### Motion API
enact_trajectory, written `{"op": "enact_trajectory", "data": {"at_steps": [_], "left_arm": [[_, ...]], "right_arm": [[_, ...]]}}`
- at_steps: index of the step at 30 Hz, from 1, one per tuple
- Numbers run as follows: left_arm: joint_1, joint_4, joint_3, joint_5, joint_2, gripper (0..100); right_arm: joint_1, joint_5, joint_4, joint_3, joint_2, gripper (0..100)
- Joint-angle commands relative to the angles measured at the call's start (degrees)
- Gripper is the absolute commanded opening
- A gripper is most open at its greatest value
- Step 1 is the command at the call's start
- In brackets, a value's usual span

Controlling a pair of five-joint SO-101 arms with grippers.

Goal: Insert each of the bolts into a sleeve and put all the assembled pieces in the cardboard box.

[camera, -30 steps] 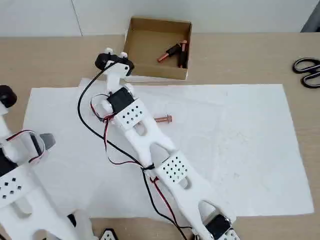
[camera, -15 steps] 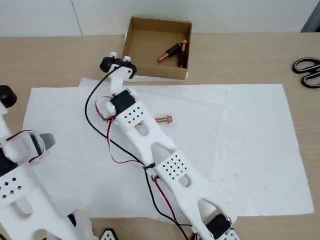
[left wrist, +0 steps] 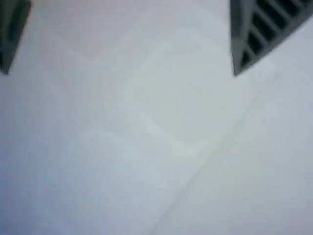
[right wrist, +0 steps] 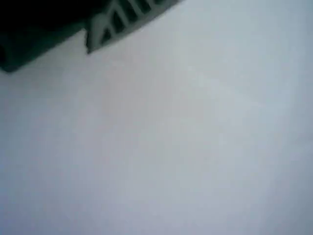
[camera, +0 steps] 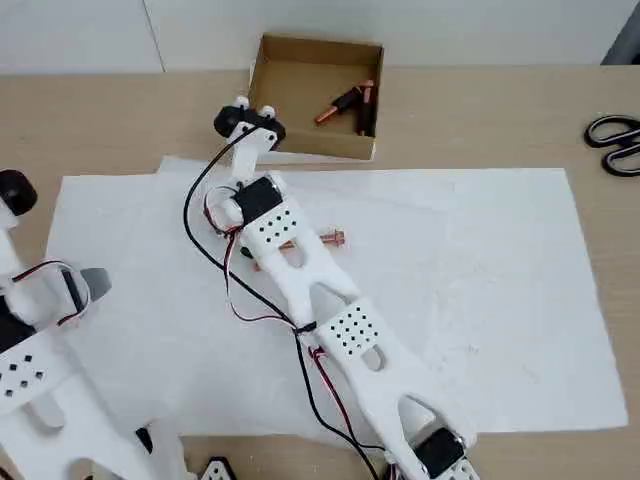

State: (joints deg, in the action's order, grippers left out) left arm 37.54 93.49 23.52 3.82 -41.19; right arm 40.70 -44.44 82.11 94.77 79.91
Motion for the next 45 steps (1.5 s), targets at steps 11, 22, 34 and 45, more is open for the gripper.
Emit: {"op": "enact_trajectory", "data": {"at_steps": [11, 22, 34, 45], "left_arm": [[0.4, -1.2, -0.1, 0.4, -1.1, 27], [0.4, -1.1, -0.1, 0.4, -1.1, 27], [0.4, -1.1, -0.1, 0.4, -1.1, 27], [0.2, -1.0, -0.1, 0.4, -1.1, 27]], "right_arm": [[-1.0, -0.1, -4.2, 1.6, 1.5, 4.6], [-1.1, 0.1, -3.6, 1.6, 0.7, 4.6], [-2.2, 0.2, 3.0, 1.6, -12.3, 0.4], [-1.4, 5.8, 10.6, 1.2, -16.7, 0.7]]}}
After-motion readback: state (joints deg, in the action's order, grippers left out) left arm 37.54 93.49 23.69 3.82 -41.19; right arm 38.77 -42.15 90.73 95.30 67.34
